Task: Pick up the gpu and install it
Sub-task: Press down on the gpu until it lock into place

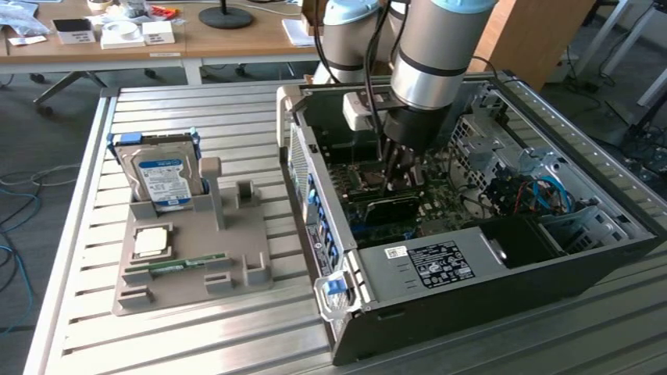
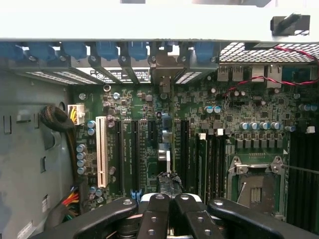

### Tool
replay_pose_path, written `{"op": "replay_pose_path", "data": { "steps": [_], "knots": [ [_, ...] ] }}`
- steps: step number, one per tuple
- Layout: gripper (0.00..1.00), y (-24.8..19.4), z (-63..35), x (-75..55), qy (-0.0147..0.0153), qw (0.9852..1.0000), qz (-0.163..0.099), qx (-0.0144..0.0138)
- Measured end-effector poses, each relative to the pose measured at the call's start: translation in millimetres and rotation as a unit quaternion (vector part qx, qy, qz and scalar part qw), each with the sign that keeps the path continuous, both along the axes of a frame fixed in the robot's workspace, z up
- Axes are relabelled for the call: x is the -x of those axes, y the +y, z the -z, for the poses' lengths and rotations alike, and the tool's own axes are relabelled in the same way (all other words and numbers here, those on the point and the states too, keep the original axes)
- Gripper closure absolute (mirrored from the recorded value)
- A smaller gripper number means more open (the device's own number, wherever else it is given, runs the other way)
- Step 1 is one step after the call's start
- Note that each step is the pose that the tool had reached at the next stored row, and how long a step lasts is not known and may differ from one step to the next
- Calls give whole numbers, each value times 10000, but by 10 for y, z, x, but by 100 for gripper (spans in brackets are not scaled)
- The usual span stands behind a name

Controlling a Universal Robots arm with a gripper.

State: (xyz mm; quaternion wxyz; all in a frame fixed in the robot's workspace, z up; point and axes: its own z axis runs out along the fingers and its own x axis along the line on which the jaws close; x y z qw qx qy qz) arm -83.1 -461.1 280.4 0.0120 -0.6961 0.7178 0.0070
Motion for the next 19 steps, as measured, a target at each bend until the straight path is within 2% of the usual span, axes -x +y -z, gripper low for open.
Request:
{"op": "replay_pose_path", "data": {
  "steps": [5,19],
  "knots": [
    [89,52,21,0,0,10000,0,0],
    [89,91,142,-1,0,10000,-1,0]
  ]
}}
